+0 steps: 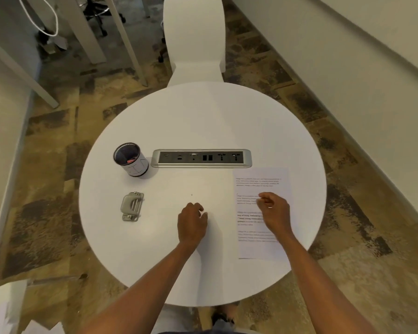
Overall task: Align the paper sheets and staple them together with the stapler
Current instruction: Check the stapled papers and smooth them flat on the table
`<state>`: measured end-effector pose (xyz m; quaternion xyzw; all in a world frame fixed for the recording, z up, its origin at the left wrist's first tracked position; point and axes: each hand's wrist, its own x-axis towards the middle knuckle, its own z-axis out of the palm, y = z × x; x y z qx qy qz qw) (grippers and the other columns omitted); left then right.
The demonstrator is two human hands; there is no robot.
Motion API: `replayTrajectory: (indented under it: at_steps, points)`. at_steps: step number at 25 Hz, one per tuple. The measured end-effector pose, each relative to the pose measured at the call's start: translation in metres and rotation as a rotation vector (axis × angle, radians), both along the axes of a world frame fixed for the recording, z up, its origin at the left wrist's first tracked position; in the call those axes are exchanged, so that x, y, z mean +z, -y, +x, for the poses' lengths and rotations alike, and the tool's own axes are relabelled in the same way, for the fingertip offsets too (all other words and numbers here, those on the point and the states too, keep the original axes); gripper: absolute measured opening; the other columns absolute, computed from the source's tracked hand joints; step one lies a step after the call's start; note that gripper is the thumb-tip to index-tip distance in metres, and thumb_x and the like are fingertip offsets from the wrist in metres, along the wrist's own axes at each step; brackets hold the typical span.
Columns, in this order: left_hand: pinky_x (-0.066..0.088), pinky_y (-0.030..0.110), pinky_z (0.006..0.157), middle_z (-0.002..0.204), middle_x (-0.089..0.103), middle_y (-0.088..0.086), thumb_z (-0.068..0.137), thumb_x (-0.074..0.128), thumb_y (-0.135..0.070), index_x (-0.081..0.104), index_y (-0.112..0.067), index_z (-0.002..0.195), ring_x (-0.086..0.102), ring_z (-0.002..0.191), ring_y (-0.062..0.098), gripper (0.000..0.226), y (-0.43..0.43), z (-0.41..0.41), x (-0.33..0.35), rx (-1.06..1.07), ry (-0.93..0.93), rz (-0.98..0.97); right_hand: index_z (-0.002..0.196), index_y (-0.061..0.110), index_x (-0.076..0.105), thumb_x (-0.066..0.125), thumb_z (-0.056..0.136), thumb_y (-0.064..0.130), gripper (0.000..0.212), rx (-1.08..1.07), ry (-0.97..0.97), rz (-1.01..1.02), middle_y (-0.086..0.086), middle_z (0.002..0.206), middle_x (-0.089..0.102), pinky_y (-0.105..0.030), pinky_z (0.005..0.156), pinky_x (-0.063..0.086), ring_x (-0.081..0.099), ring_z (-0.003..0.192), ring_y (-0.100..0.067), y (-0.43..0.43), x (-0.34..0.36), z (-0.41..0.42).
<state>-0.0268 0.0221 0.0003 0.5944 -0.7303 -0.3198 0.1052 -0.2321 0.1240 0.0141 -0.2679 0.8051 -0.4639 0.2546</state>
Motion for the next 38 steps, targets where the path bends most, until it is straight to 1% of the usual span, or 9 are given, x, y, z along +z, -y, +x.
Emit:
replayTrajectory:
  at_steps: [4,8,11,15,19,23,28,33,38]
  points:
    - [0.047,0.035,0.082,0.107,0.058,0.004,0.087,0.064,-0.025,0.061,-0.013,0.112,0.057,0.096,0.023,0.029,0.015,0.046,-0.012,-0.067,0.024,-0.003,0.110,0.001,0.070,0.070,0.086,0.004,0.024,0.204,0.042,0.040,-0.009,0.095,0.070,-0.006,0.073,0.045,0.064,0.084,-0.017,0.041,-0.008,0.049]
    - [0.041,0.029,0.076,0.100,0.059,0.001,0.083,0.066,-0.028,0.065,-0.015,0.100,0.054,0.095,0.021,0.021,0.027,0.067,-0.023,-0.238,0.100,0.004,0.113,0.001,0.069,0.069,0.087,0.007,0.027,0.322,-0.035,0.115,-0.012,0.101,0.073,-0.024,0.084,0.052,0.066,0.088,-0.018,0.075,-0.019,0.085]
    - [0.036,0.028,0.069,0.096,0.062,0.001,0.085,0.061,-0.023,0.068,-0.015,0.098,0.055,0.090,0.022,0.017,0.036,0.071,-0.024,-0.341,0.131,-0.081,0.117,0.001,0.068,0.064,0.090,0.009,0.028,0.388,-0.088,0.182,-0.014,0.109,0.072,-0.025,0.089,0.049,0.067,0.101,-0.024,0.097,-0.025,0.101]
    - [0.041,0.031,0.061,0.074,0.062,0.001,0.079,0.065,-0.013,0.067,-0.013,0.071,0.056,0.070,0.024,0.008,0.046,0.073,-0.022,-0.517,0.198,-0.243,0.110,0.000,0.069,0.060,0.093,0.012,0.023,0.443,-0.180,0.240,-0.014,0.102,0.071,-0.033,0.086,0.051,0.066,0.097,-0.027,0.125,-0.028,0.118]
    - [0.040,0.026,0.050,0.055,0.053,0.000,0.061,0.076,-0.001,0.058,-0.015,0.052,0.050,0.053,0.021,0.024,0.052,0.074,-0.017,-0.634,0.242,-0.322,0.100,0.001,0.069,0.054,0.097,0.015,0.021,0.556,-0.323,0.311,-0.013,0.096,0.066,-0.032,0.078,0.048,0.061,0.090,-0.026,0.144,-0.032,0.130]
    - [0.037,0.022,0.048,0.054,0.055,-0.006,0.052,0.084,-0.009,0.065,-0.020,0.054,0.053,0.052,0.015,0.022,0.060,0.073,-0.014,-0.807,0.343,-0.331,0.095,0.003,0.068,0.050,0.098,0.015,0.021,0.578,-0.454,0.369,-0.010,0.094,0.065,-0.024,0.070,0.040,0.059,0.088,-0.022,0.152,-0.033,0.135]
    - [0.037,0.024,0.047,0.053,0.055,-0.005,0.045,0.089,-0.010,0.063,-0.018,0.053,0.052,0.050,0.013,0.029,0.062,0.070,-0.010,-0.936,0.434,-0.361,0.090,0.004,0.067,0.049,0.098,0.009,0.020,0.596,-0.608,0.429,-0.010,0.092,0.065,-0.026,0.069,0.045,0.057,0.083,-0.019,0.158,-0.033,0.141]
    - [0.043,0.023,0.045,0.058,0.059,-0.003,0.051,0.088,-0.008,0.069,-0.015,0.064,0.054,0.052,0.012,0.024,0.058,0.071,-0.015,-0.942,0.436,-0.419,0.085,0.006,0.063,0.058,0.088,0.000,0.008,0.655,-0.713,0.471,-0.009,0.087,0.063,-0.026,0.063,0.042,0.055,0.079,-0.019,0.159,-0.032,0.144]
    - [0.041,0.022,0.044,0.057,0.056,-0.004,0.062,0.080,-0.004,0.068,-0.015,0.067,0.050,0.051,0.010,0.017,0.057,0.073,-0.022,-0.979,0.388,-0.459,0.093,0.006,0.056,0.056,0.079,-0.009,0.020,0.681,-0.723,0.533,-0.011,0.096,0.059,-0.032,0.065,0.047,0.055,0.082,-0.023,0.150,-0.040,0.143]
